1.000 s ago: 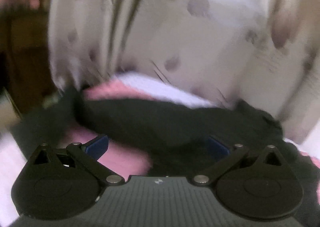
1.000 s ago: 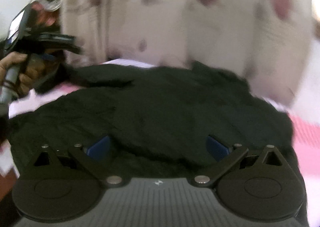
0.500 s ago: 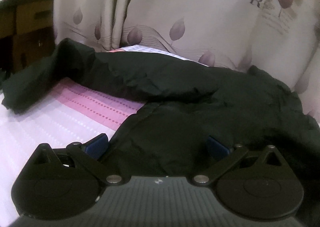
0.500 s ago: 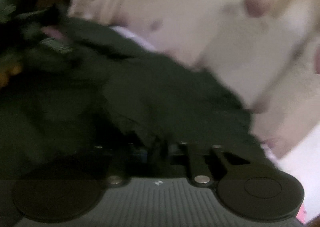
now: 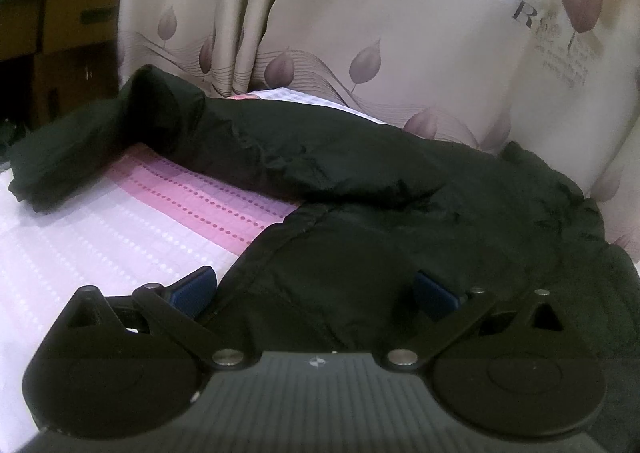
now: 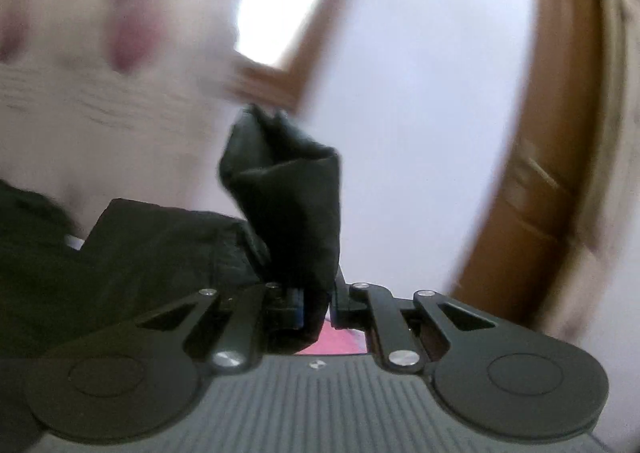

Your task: Fold large clothes

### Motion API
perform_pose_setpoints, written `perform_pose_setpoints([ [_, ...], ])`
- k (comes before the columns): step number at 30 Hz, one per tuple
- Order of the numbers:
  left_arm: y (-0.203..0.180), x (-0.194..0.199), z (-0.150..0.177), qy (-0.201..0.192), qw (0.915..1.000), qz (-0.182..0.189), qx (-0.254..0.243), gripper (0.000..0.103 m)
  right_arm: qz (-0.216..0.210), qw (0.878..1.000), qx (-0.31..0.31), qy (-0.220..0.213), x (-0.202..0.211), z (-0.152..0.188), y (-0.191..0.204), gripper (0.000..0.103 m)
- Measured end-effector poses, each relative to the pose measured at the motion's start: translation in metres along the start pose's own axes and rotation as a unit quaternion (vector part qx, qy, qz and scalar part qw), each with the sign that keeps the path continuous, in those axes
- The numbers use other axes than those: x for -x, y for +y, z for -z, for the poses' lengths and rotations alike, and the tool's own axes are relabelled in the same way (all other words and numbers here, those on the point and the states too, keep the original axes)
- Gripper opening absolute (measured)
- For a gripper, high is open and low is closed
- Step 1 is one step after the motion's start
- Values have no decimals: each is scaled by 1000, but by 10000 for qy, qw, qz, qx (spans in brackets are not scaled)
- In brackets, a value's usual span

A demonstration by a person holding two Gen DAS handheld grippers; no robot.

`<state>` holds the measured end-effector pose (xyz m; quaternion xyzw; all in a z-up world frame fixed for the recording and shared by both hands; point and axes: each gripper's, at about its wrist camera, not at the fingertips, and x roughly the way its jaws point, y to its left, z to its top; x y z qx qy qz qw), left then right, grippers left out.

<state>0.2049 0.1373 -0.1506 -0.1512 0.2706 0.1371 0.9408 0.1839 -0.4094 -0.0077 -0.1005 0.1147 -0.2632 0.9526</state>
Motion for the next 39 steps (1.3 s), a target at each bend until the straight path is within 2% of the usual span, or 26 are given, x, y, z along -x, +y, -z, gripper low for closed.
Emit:
perform_pose_setpoints([
  [3, 0, 0, 0, 8, 10000, -15, -16, 103, 418, 9973, -175, 580, -37, 37, -42, 11],
  [6, -1, -1, 0, 17, 10000, -9, -59, 103, 503, 9885, -612, 1289, -68, 78, -76, 11],
  [8, -1, -1, 0, 15, 10000, -16, -84, 103, 292, 9759, -1070, 1877, -90, 112, -83, 12],
  [10, 0, -1, -1, 24, 9999, -30, -107, 103, 37, 9516, -2138, 2206, -102, 149, -101, 17],
  [11, 0, -1, -1, 30, 9999, -34, -116, 103, -81, 9374, -2612, 2302, -102, 164, -104, 21],
  [12, 0, -2, -1, 35, 9999, -40, -131, 103, -146, 9251, -3102, 2186, -100, 177, -112, 27],
  [14, 1, -2, -1, 51, 9999, -48, -148, 103, -193, 9119, -3647, 1874, -86, 192, -119, 27],
  [16, 1, -2, -1, 48, 9999, -42, -142, 103, -255, 9051, -3789, 1911, -77, 192, -124, 31],
  [18, 3, -2, -1, 62, 9999, 13, -101, 103, -174, 9007, -3988, 1716, -52, 187, -130, 43],
  [19, 4, 0, -2, 73, 9999, 51, -88, 103, -350, 8996, -4088, 1498, -30, 184, -129, 46],
  [20, 5, 4, -4, 105, 9999, 91, -84, 103, -609, 8998, -4102, 1358, -3, 184, -128, 56],
  [21, 9, 10, -7, 198, 9997, 141, -31, 103, -1021, 8988, -4059, 1301, 19, 181, -119, 66],
  [23, 23, 29, -15, 351, 9982, 468, 161, 103, -1894, 8913, -3890, 1360, 58, 178, -97, 78],
  [24, 32, 42, -19, 335, 9974, 623, 145, 103, -2423, 8847, -3727, 1404, 82, 176, -83, 82],
  [25, 40, 56, -23, 248, 9976, 643, 13, 103, -2773, 8815, -3546, 1428, 100, 175, -72, 82],
  [28, 62, 83, -24, 211, 9975, 382, -562, 103, -3403, 8862, -2701, 1609, 152, 176, -27, 90],
  [31, 89, 92, -9, 617, 9946, 392, -742, 103, -3615, 8850, -2259, 1874, 171, 186, 8, 90],
  [34, 105, 90, 13, 1121, 9912, 514, -488, 99, -3771, 8725, -2368, 2012, 174, 192, 28, 90],
  [35, 104, 94, 20, 1060, 9914, 541, -551, 98, -3867, 8681, -2394, 1986, 182, 192, 32, 85],
  [36, 100, 99, 25, 901, 9920, 490, -733, 85, -3959, 8665, -2307, 1980, 186, 192, 39, 51],
  [37, 94, 103, 29, 864, 9901, 565, -954, 58, -3933, 8705, -2168, 2016, 186, 191, 43, 33],
  [39, 86, 109, 32, 892, 9858, 908, -1097, 26, -3847, 8719, -2163, 2120, 173, 189, 46, 20],
])
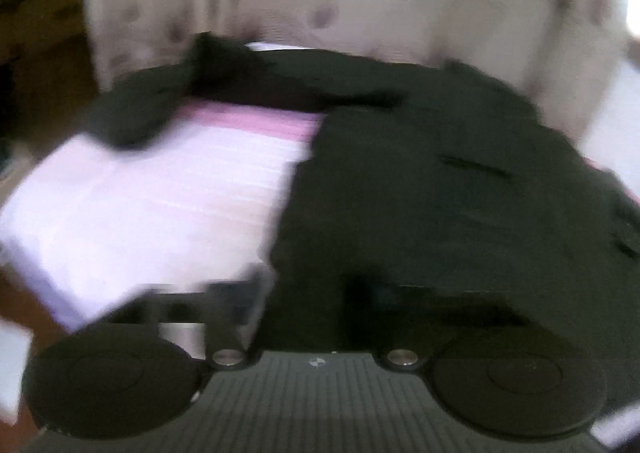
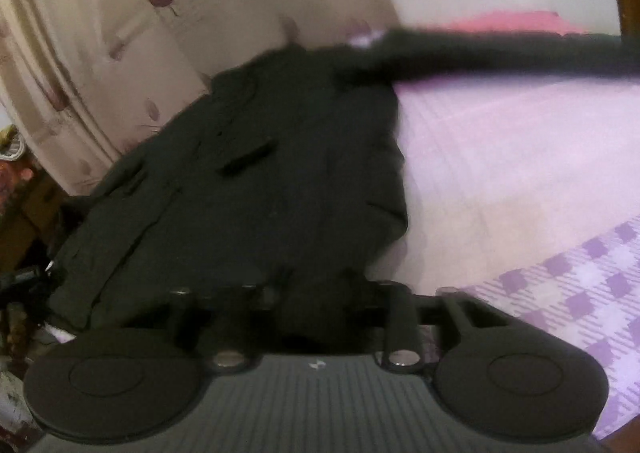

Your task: Fold large clothes

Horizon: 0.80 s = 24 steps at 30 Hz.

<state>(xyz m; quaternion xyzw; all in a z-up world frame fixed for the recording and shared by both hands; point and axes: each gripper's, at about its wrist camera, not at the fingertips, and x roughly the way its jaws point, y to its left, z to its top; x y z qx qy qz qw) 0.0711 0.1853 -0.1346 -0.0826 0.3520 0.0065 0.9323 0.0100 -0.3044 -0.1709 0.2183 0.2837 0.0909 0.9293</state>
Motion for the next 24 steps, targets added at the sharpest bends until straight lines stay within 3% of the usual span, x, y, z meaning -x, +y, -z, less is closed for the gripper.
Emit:
perform_pose_setpoints([
  [3, -12, 10, 1, 50, 9999, 23, -143, 19, 54, 9999, 89, -31, 6, -5, 1, 14],
  [8, -15, 28, 11, 116, 9994, 113, -322, 19, 108, 9999, 17, -119, 25, -4, -1, 12],
  [12, -20, 35, 14, -6, 9972, -270, -703, 36, 108, 9998, -173, -35, 20, 2, -9, 16],
  [13, -25, 37, 13, -68, 9957, -441, -812, 50, 44, 9993, -374, -63, 21, 2, -13, 18],
  [14, -28, 41, 11, -180, 9936, -630, -917, 59, 12, 9987, -498, -71, 22, 0, -15, 23],
  [16, -40, 55, 7, -589, 9873, -913, -1156, 91, 195, 9982, -552, -148, 28, -4, -14, 39],
  [18, -52, 66, 5, -959, 9788, -1160, -1388, 100, 486, 9971, -443, -379, 38, -8, -5, 81],
  [21, -76, 75, -2, -1238, 9699, -1224, -1703, 103, 944, 9923, -92, -792, 55, -19, 17, 91],
  [24, -100, 71, -14, -1319, 9708, -1034, -1718, 103, 1582, 9816, 402, -992, 59, -35, 50, 97],
])
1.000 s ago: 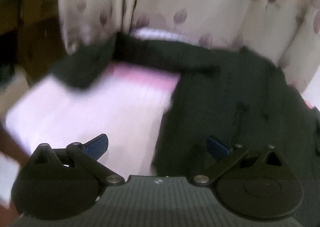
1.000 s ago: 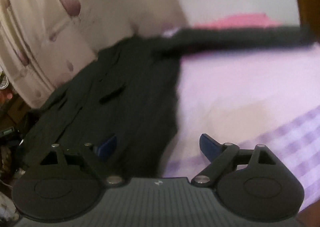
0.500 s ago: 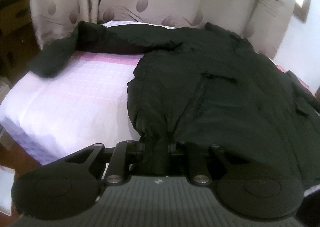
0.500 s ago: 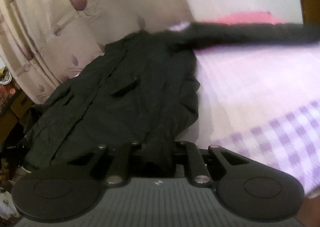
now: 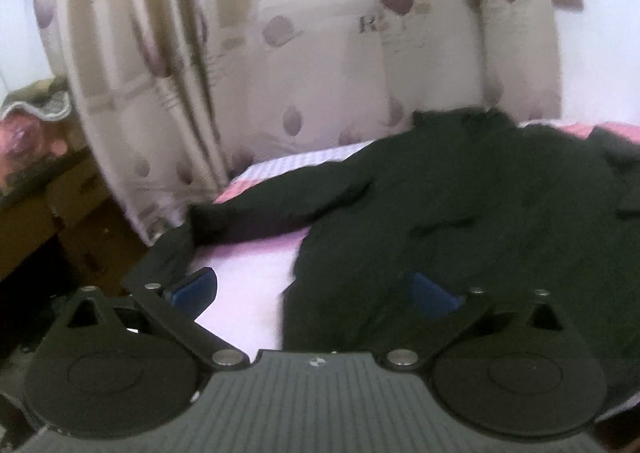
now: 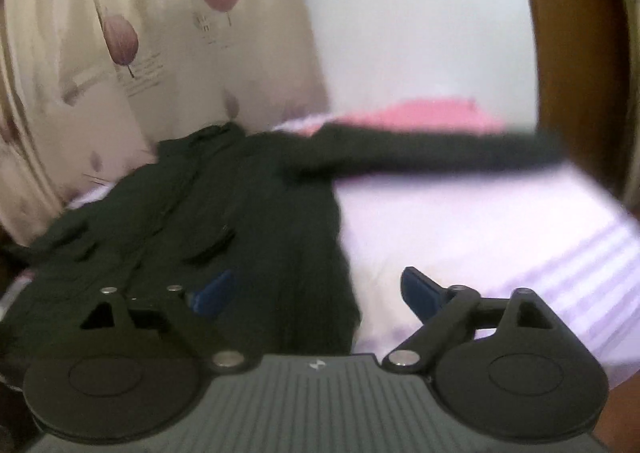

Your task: Fold large clothes

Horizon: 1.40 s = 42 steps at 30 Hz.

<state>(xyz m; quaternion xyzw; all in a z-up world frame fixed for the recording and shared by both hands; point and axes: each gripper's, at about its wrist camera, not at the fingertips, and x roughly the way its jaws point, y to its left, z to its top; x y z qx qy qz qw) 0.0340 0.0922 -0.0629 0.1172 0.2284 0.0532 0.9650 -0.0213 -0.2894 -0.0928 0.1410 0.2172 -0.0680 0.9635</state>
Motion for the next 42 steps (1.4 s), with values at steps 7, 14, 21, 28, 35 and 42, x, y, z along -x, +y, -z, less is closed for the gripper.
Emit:
perform_pose_setpoints([
  [7, -42, -24, -24, -47, 9991, 363, 227, 103, -304, 9913, 665, -1094, 20, -18, 46, 103],
  [14, -71, -48, -39, 23, 9976, 568, 386, 103, -695, 9934, 900, -176, -28, -28, 56, 103],
  [21, -89, -86, -51, 162, 9964, 605, 563, 103, -74, 9980, 479, 395, -84, -61, 44, 103],
  [28, -105, -122, -63, 231, 9972, 110, 708, 103, -255, 9950, -912, 322, -112, -64, -11, 103],
  [35, -98, -154, -54, -457, 9872, 1362, 694, 103, -725, 9426, -3252, -206, -129, -56, -138, 103],
  [42, -90, -186, -27, -326, 9830, 1281, 1273, 103, -243, 8702, -4867, -728, -140, -31, -263, 102],
])
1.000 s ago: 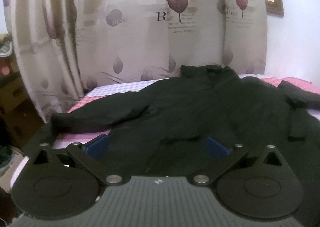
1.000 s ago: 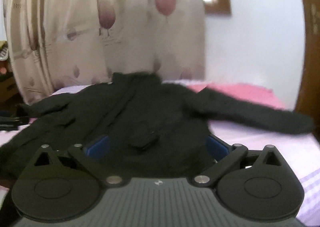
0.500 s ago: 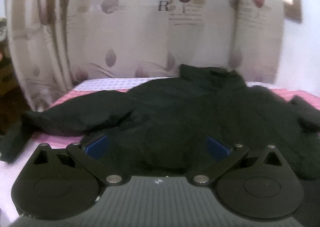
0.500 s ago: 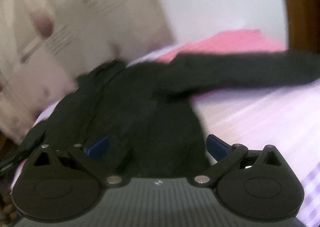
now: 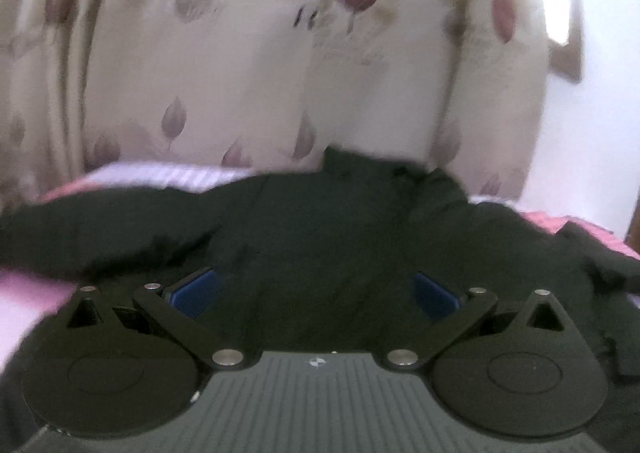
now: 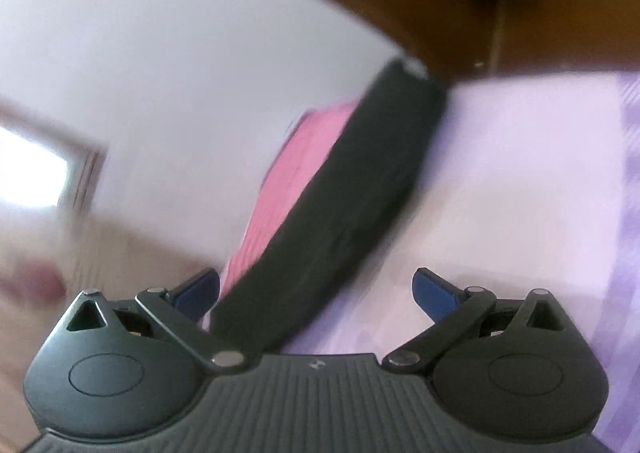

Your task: Fold large clothes

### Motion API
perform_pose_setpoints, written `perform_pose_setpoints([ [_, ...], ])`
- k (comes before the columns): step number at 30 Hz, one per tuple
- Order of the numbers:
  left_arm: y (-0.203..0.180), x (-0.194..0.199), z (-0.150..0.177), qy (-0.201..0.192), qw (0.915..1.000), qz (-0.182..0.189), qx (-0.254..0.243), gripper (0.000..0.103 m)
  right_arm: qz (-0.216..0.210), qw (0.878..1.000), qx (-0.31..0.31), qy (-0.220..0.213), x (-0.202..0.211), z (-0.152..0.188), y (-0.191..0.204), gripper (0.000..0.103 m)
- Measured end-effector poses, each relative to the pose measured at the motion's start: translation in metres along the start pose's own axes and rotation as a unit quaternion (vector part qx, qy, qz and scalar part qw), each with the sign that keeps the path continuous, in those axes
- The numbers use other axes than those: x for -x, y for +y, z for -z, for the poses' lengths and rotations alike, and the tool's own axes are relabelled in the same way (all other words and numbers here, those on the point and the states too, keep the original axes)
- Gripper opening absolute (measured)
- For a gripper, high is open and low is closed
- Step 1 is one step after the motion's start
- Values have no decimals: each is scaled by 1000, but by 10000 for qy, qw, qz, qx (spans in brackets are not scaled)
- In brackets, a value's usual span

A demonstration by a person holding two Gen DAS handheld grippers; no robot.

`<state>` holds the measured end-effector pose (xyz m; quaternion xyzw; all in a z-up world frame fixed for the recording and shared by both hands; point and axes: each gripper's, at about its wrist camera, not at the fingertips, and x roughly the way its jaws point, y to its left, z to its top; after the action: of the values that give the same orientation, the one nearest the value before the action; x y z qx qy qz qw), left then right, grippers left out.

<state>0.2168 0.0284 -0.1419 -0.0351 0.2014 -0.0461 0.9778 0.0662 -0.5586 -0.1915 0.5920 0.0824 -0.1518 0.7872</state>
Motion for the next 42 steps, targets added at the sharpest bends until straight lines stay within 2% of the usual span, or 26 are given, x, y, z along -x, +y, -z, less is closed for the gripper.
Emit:
perform_pose_setpoints([
  [2, 4, -5, -1, 206, 9997, 42, 118, 103, -79, 9996, -255, -122, -3, -19, -15, 98],
  [5, 5, -3, 0, 136, 9998, -9, 152, 103, -65, 9996, -228, -164, -15, -34, -17, 97],
  [8, 3, -3, 1, 44, 9999, -95, 74, 103, -43, 9997, -169, -193, -33, -43, -16, 86],
  [9, 2, -3, 1, 36, 9999, -91, 53, 103, 5, 9997, -144, -191, -36, -48, -18, 86],
  [12, 5, -6, 0, 113, 9998, -83, 116, 103, 9, 10000, 3, -21, -53, -56, -12, 86],
  [17, 15, -11, 0, 297, 9984, -43, 481, 103, 442, 9975, 494, 230, -69, -60, 3, 83],
  [18, 16, -11, 1, 313, 9981, -40, 537, 103, 526, 9965, 617, 202, -71, -60, 4, 59],
  [19, 18, -12, 1, 330, 9977, -44, 595, 103, 786, 9935, 811, 170, -74, -60, 7, 39],
  [20, 19, -12, 1, 339, 9974, -54, 631, 103, 1081, 9894, 949, 211, -79, -60, 7, 7],
  [21, 20, -12, 1, 337, 9973, -60, 653, 103, 1202, 9882, 918, 241, -82, -63, 2, 6],
  [23, 20, -12, 1, 328, 9972, -74, 665, 103, 1142, 9908, 660, 319, -85, -71, -1, 6],
  [24, 20, -11, 1, 317, 9972, -89, 678, 103, 1135, 9905, 729, 263, -84, -73, 7, 6],
  [28, 25, -10, 2, 286, 9959, -79, 860, 103, 338, 9926, 1167, -14, -67, -66, 69, 5],
  [32, 34, -6, 2, 153, 9928, -103, 1185, 103, -577, 9830, 1739, 79, -63, -31, 157, 5],
  [36, 41, -2, 3, 47, 9897, -84, 1427, 103, -1415, 9639, 2203, 487, -74, 30, 235, 5],
  [40, 44, 1, 3, -24, 9882, -64, 1529, 103, -2107, 9428, 2330, 1117, -100, 106, 283, 5],
  [42, 46, 1, 3, -52, 9874, -42, 1581, 103, -2303, 9324, 2398, 1421, -114, 147, 300, 5],
])
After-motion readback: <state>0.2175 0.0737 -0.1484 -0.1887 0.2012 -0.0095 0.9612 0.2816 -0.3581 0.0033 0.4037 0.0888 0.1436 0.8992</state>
